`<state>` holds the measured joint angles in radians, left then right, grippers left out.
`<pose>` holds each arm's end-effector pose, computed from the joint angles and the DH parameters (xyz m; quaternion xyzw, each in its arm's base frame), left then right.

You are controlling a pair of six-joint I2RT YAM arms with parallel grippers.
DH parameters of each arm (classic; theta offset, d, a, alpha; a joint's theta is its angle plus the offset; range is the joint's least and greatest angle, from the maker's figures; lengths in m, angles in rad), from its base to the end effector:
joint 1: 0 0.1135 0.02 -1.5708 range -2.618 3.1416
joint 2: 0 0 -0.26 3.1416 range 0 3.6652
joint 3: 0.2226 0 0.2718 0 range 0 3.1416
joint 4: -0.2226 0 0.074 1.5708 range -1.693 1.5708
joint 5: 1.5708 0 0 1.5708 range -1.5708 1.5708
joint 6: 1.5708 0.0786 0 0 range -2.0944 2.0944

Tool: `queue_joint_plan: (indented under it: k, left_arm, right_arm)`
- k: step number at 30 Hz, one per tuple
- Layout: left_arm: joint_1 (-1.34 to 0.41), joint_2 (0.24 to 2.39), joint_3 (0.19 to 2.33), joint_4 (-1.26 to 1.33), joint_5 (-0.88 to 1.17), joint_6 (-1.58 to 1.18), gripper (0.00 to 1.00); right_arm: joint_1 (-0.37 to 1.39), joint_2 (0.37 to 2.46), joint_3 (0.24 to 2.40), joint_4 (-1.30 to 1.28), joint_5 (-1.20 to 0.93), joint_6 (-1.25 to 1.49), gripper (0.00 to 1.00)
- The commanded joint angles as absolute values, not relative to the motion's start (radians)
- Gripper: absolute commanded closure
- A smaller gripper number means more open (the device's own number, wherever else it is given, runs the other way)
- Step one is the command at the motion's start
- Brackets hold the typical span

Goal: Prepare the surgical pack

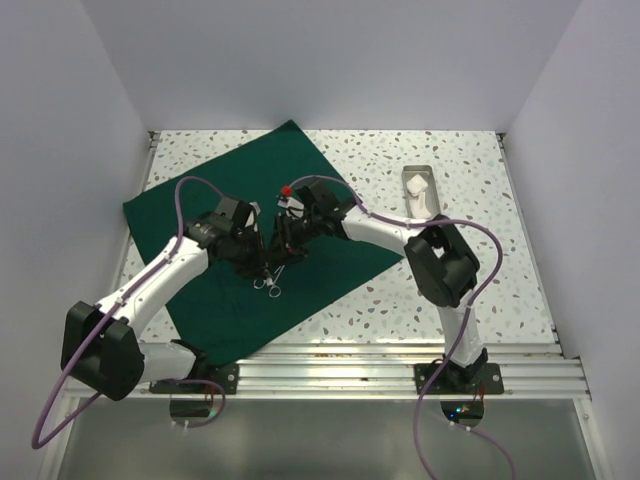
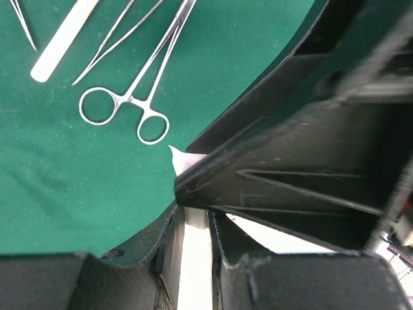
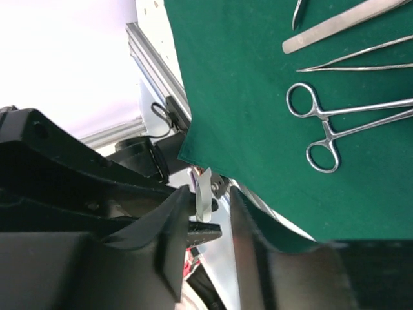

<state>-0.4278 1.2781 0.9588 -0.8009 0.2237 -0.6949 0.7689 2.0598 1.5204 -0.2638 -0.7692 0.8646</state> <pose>0.2485 -0.1325 0.2006 -0.1043 0.9633 -0.2103 0.1300 0.3149 0.3807 0.1645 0.0992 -0.8652 -0.4912 0.0160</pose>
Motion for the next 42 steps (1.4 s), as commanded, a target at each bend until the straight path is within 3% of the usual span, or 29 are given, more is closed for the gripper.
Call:
queue_joint_plan:
  k: [1, 2, 4, 6, 7, 10, 12, 13, 17, 20, 28, 35, 38, 40, 42]
  left_arm:
    - [-0.433, 1.275, 0.999, -0.759, 0.213, -0.683, 0.76]
    - [-0.433, 1.279, 0.999, -0.756, 0.212, -0.683, 0.76]
    - [-0.433, 1.285, 1.0, -0.753, 0.212, -0.68, 0.76]
    - [-0.431, 1.298, 1.008, -0.75, 0.212, -0.673, 0.68]
    - [-0.431, 1.301, 1.015, -0.749, 0.209, -0.664, 0.56]
    - [-0.413, 1.301, 1.025, -0.744, 0.18, -0.641, 0.38]
    - [-0.376, 1.293, 1.022, -0.736, 0.175, -0.626, 0.32]
    - [-0.362, 1.292, 1.016, -0.735, 0.176, -0.606, 0.3]
    - [-0.296, 1.313, 0.997, -0.727, 0.183, -0.549, 0.31]
    - [-0.287, 1.336, 0.999, -0.716, 0.172, -0.503, 0.33]
    - [-0.285, 1.387, 1.018, -0.712, 0.13, -0.466, 0.35]
    - [-0.285, 1.396, 1.028, -0.706, 0.121, -0.482, 0.35]
    - [-0.285, 1.414, 1.032, -0.707, 0.089, -0.492, 0.34]
    - [-0.285, 1.454, 1.057, -0.712, 0.077, -0.488, 0.32]
    - [-0.287, 1.488, 1.081, -0.718, 0.066, -0.482, 0.32]
  right_arm:
    - [0.795, 2.059, 1.555, -0.252, -0.801, 0.888, 0.7]
    - [0.795, 2.059, 1.548, -0.241, -0.807, 0.89, 0.86]
    - [0.793, 2.057, 1.549, -0.256, -0.804, 0.879, 0.99]
    - [0.785, 2.051, 1.562, -0.302, -0.769, 0.845, 1.0]
    - [0.781, 2.049, 1.578, -0.328, -0.75, 0.829, 1.0]
    - [0.74, 2.046, 1.62, -0.461, -0.634, 0.729, 1.0]
    - [0.688, 2.046, 1.69, -0.634, -0.527, 0.617, 1.0]
    - [0.664, 2.045, 1.734, -0.685, -0.365, 0.582, 1.0]
    - [0.519, 2.034, 1.825, -0.883, 0.123, 0.451, 1.0]
    - [0.352, 2.066, 1.909, -0.923, 0.312, 0.378, 1.0]
    - [0.253, 2.331, 2.296, -1.015, 0.609, 0.235, 1.0]
    - [0.252, 2.51, 2.434, -1.009, 0.692, 0.161, 1.0]
    - [0.252, 2.519, 2.407, -0.994, 0.699, 0.155, 0.95]
    - [0.25, 2.528, 2.405, -0.992, 0.706, 0.15, 0.77]
    - [0.25, 2.526, 2.41, -1.0, 0.683, 0.15, 0.68]
